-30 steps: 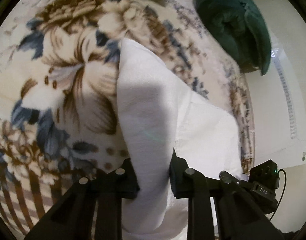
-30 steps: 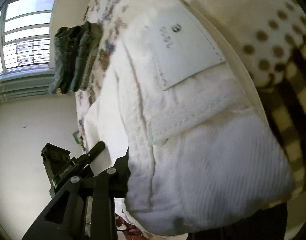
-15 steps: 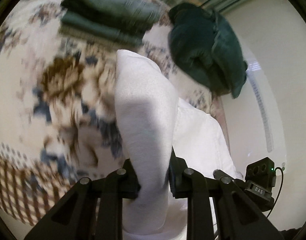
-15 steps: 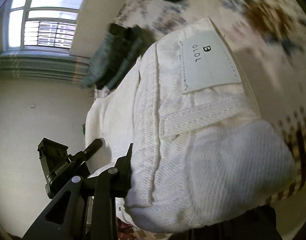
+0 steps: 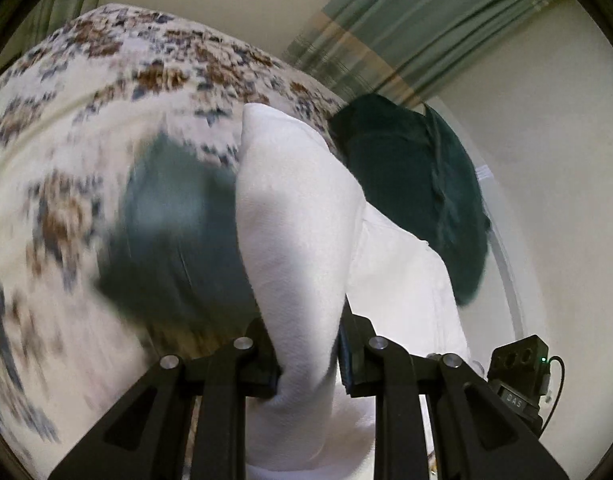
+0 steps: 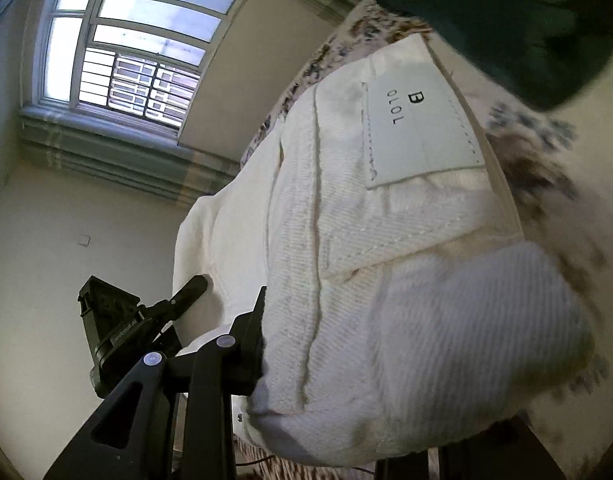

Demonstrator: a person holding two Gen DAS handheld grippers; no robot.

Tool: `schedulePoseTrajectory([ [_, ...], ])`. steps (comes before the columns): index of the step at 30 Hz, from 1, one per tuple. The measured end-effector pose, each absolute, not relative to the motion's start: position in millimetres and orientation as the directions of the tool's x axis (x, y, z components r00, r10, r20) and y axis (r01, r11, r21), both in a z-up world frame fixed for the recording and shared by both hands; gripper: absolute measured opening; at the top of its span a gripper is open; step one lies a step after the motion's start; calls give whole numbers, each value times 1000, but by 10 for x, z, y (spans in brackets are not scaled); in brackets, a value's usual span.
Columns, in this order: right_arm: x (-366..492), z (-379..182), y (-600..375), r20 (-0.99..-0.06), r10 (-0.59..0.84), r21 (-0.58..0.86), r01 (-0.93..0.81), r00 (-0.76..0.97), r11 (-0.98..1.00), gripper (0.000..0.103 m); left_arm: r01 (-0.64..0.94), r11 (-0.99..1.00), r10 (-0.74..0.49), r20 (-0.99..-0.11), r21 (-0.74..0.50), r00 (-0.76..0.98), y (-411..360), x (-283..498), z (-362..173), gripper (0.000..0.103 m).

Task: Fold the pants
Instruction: 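Lift the folded white pants with both grippers and carry them toward the jeans stack, then lower the white pants onto the grey-green jeans stack and open both grippers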

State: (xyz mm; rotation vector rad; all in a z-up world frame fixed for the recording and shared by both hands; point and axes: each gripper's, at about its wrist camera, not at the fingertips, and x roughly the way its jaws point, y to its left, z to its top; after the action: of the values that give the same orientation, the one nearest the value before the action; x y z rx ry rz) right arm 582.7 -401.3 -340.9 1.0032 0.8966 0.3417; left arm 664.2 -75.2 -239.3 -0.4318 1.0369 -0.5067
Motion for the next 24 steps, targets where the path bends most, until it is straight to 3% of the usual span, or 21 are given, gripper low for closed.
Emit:
schedulePoseTrajectory([
  [6,7024,-3799,-3656,-490,625,841,141,608,523,33,184,842,-535,-741,-507,406,-472,7711,-2818,19],
  [12,7667,-4445,-3350,-584,626,791,189,517,582,33,108,884,-464,-823,-455,328,-317,8111,-3443,22],
  [18,7664,-4467,-3384,-654,597,742,243,463,624,54,84,883,-465,-834,-462,298,-305,8045,-3443,28],
  [20,7572,-4388,-3432,-695,559,703,266,453,659,60,72,914,-402,-862,-400,309,-327,7995,-3354,35],
  [21,7416,-4338,-3511,-709,544,689,272,450,672,64,74,935,-351,-880,-346,321,-358,7964,-3306,46],
  [22,7339,-4272,-3554,-735,509,659,294,448,693,67,80,951,-309,-890,-299,335,-394,7935,-3250,65],
  [24,7279,-4167,-3581,-759,471,631,332,449,701,75,102,963,-270,-891,-250,365,-462,7845,-3131,88],
])
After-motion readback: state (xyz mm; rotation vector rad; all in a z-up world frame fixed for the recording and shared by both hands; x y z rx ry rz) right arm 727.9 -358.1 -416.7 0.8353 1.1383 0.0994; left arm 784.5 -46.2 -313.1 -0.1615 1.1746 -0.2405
